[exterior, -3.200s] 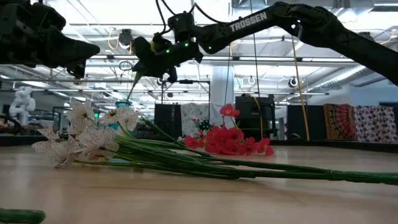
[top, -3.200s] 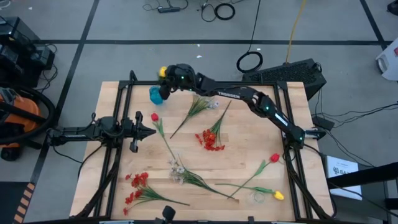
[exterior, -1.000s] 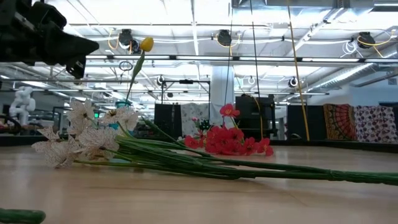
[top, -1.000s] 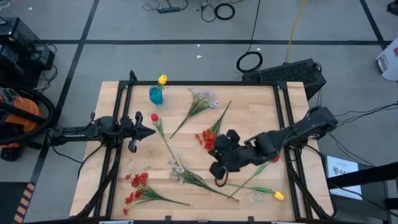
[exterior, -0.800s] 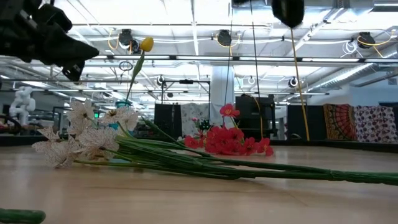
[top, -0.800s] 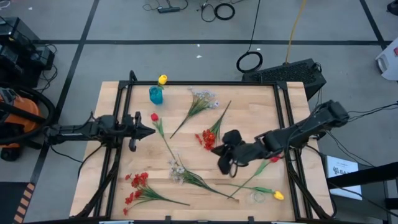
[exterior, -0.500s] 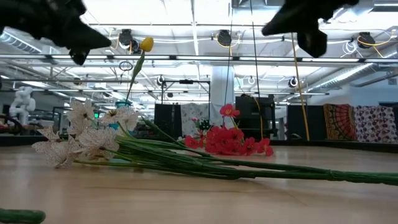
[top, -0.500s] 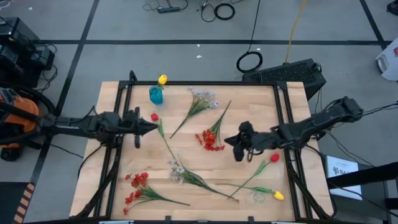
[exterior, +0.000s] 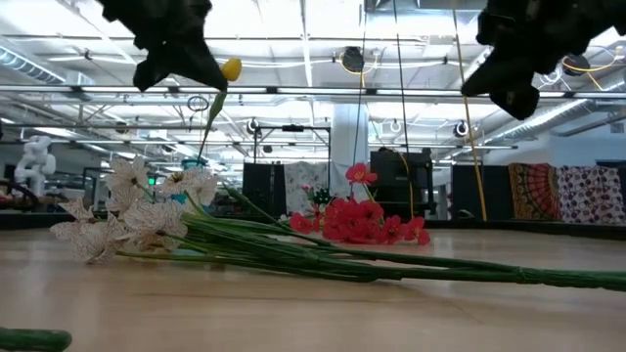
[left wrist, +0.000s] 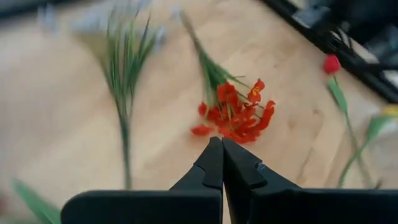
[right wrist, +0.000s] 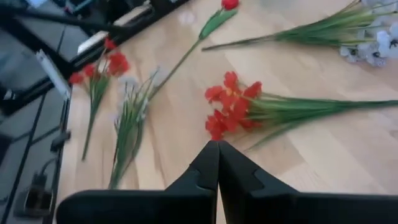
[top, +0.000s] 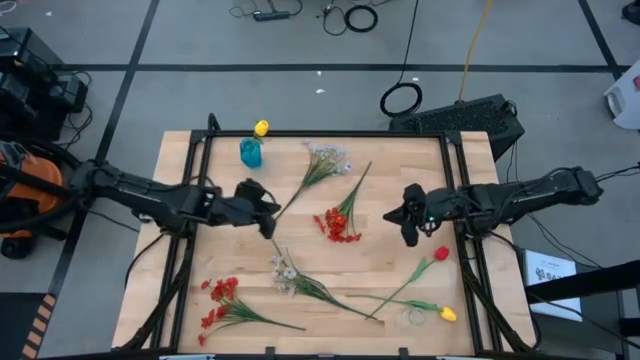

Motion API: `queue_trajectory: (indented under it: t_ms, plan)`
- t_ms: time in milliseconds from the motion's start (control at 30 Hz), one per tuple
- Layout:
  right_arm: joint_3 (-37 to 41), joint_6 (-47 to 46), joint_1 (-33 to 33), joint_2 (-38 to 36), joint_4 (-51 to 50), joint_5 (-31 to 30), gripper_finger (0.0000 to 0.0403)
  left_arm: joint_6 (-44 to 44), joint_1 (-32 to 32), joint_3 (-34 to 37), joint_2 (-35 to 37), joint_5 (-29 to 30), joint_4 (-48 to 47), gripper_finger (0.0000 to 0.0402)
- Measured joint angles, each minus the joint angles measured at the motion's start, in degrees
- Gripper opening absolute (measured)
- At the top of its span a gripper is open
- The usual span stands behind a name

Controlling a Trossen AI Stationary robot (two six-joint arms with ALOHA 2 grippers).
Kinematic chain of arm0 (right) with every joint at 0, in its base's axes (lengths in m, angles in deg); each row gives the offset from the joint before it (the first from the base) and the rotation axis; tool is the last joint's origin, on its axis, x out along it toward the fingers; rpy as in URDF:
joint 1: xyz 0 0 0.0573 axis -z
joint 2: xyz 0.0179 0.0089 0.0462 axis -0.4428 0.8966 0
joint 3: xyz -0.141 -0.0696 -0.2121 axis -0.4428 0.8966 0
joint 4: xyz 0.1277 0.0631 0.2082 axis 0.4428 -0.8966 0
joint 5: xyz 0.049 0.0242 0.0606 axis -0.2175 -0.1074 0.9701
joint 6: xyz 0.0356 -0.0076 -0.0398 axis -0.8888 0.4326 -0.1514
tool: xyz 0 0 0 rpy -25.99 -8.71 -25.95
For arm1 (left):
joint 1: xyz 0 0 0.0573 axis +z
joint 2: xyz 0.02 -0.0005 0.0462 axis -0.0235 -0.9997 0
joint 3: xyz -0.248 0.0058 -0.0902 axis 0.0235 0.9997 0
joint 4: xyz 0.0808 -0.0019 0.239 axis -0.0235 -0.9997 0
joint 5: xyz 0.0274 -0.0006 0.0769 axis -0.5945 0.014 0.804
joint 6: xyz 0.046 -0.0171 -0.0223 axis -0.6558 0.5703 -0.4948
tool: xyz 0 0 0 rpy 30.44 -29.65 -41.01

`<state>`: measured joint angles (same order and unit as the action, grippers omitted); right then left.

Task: Sort flowers into vase by color
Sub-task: Put the top red tulip into the transparent vase

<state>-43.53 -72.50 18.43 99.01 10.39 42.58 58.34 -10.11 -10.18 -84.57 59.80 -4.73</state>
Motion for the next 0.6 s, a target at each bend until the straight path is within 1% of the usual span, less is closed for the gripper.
queue_trajectory:
  t_ms: [100,233,333,467,600]
  plan:
    - [1.4,3.3,2.2,-2.8,-1.7,3.3,0.0,15.1,-0.5,-4.5,-5.3,-2.5,-6.3,0.0001]
    - [2.6,7.5,4.5,-5.0,-1.8,6.2,0.0,30.8,-2.1,-7.2,-9.7,-5.4,-11.8,0.0001]
    - [3.0,9.4,5.8,-5.3,-2.1,8.6,0.0,41.0,-4.9,-7.2,-11.4,-5.5,-12.7,0.0001]
    - [3.0,10.3,6.6,-5.3,-2.9,10.9,0.0,53.1,-10.8,-7.2,-13.0,-4.9,-13.5,0.0]
    - [3.0,11.3,6.7,-5.3,-3.0,12.1,0.0,66.0,-15.5,-7.2,-13.8,-2.4,-20.1,0.0]
